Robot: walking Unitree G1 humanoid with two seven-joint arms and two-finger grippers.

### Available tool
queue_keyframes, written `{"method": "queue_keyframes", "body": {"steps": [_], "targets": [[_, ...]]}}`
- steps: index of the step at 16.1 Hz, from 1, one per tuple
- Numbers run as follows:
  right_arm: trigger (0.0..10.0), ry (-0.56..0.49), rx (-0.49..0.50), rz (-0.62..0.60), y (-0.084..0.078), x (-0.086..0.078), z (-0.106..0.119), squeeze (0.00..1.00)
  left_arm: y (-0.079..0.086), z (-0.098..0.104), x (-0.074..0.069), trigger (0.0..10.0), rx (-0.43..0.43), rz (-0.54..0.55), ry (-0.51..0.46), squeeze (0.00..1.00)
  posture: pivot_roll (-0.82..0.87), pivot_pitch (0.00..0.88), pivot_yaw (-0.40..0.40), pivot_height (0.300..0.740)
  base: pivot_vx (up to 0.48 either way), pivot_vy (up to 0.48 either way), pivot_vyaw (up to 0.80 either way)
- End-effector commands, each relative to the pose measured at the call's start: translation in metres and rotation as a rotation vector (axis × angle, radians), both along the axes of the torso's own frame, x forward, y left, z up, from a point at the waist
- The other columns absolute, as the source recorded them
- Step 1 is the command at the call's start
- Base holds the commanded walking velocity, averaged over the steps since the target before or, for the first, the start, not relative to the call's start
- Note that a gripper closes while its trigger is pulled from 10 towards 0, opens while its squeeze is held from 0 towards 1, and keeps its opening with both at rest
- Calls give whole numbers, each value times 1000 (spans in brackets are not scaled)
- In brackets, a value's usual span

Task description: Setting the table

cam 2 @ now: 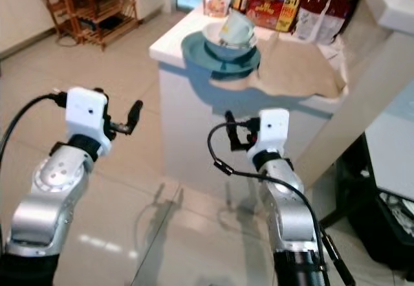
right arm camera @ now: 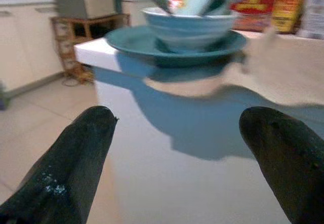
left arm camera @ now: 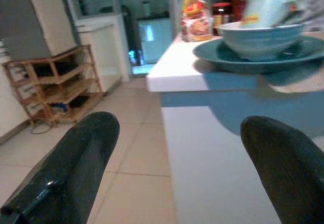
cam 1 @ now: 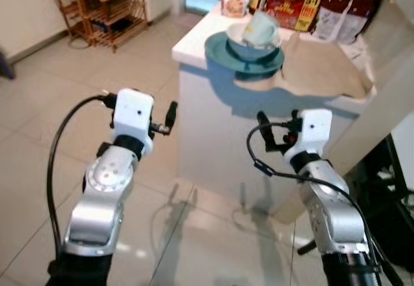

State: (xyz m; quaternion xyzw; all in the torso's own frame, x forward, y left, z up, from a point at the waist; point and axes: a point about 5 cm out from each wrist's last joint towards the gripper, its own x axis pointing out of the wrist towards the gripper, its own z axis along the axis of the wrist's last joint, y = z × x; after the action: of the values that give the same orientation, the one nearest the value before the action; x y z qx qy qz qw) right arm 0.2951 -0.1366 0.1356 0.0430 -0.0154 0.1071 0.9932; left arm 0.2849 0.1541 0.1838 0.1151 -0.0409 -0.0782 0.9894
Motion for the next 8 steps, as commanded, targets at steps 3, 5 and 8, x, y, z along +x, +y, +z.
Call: {"method": "queue_keyframes", "body": {"steps": [3,5,8], "targets": [[10000,-54,14,60,11,0,11,0,5,3,0,10000,10,19,-12,0,83,26,-90,740,374,0,0],[10000,-64,12,78,12,-1,12,0,4,4,-1,10000,11,17,-12,0,82,27,-89,740,366,0,0],[10000,-90,12,197,22,-9,13,0,5,4,-1,10000,11,16,-12,0,82,29,-88,740,359,0,0]]}}
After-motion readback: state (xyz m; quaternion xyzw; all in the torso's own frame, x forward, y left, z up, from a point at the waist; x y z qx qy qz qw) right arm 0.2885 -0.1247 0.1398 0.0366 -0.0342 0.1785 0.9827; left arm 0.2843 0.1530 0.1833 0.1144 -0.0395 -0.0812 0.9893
